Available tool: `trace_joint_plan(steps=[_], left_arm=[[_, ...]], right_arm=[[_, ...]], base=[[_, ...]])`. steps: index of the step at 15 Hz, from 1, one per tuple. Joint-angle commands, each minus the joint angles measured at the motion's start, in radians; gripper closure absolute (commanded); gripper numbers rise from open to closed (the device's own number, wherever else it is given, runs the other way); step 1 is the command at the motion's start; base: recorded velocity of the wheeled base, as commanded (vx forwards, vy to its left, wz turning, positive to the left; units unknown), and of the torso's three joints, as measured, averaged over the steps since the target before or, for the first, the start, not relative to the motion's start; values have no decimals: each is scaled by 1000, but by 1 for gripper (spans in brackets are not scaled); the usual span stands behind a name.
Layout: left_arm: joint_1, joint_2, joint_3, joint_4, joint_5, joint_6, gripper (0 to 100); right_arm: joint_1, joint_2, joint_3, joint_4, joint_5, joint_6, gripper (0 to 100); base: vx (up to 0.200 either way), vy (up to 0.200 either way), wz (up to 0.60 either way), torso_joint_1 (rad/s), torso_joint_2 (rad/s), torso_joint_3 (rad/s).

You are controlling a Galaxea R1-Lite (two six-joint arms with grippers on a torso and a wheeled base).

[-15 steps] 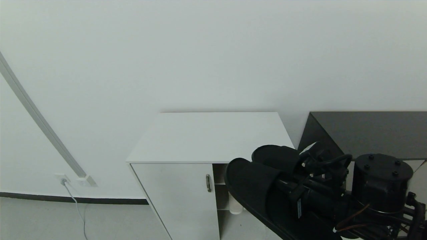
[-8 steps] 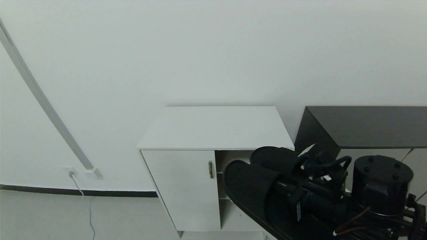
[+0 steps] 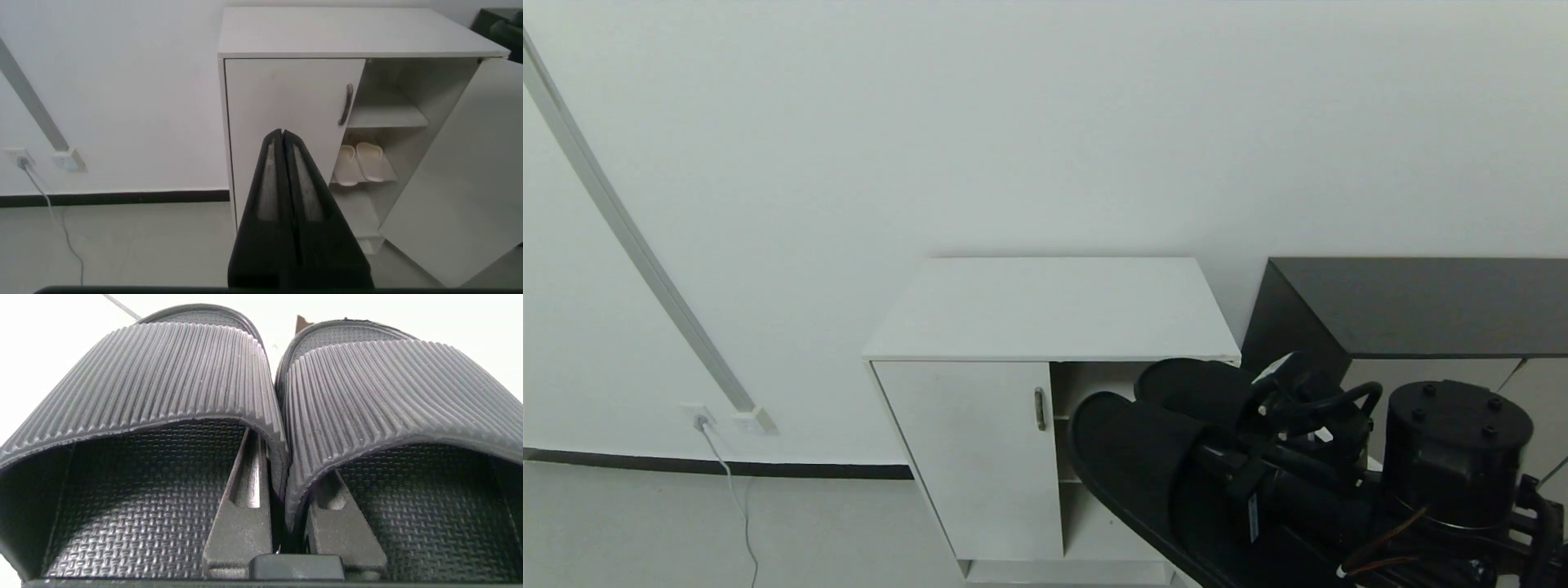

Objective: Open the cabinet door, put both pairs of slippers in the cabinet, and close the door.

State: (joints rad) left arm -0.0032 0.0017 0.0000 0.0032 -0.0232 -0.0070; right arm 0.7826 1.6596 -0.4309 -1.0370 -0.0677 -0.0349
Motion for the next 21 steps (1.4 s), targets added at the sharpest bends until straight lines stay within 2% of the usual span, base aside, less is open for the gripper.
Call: trace_joint_plan(steps=[1,7,15,21], left_arm=[[0,0,0,0,0,-1,100],[0,0,0,0,2,-1,100],[0,0,0,0,0,-1,100],[0,0,0,0,0,-1,100]], right_arm=[[3,2,6,0,0,0,100],[6,5,24,-57,26,0,100],[6,9,26,-60,25,-2,100],[6,8,26,-64,23,-2,100]], base=[[0,0,0,0,0,0],[0,0,0,-64,141,76],[0,0,0,-162,369,205],[0,0,0,-216,529,301]])
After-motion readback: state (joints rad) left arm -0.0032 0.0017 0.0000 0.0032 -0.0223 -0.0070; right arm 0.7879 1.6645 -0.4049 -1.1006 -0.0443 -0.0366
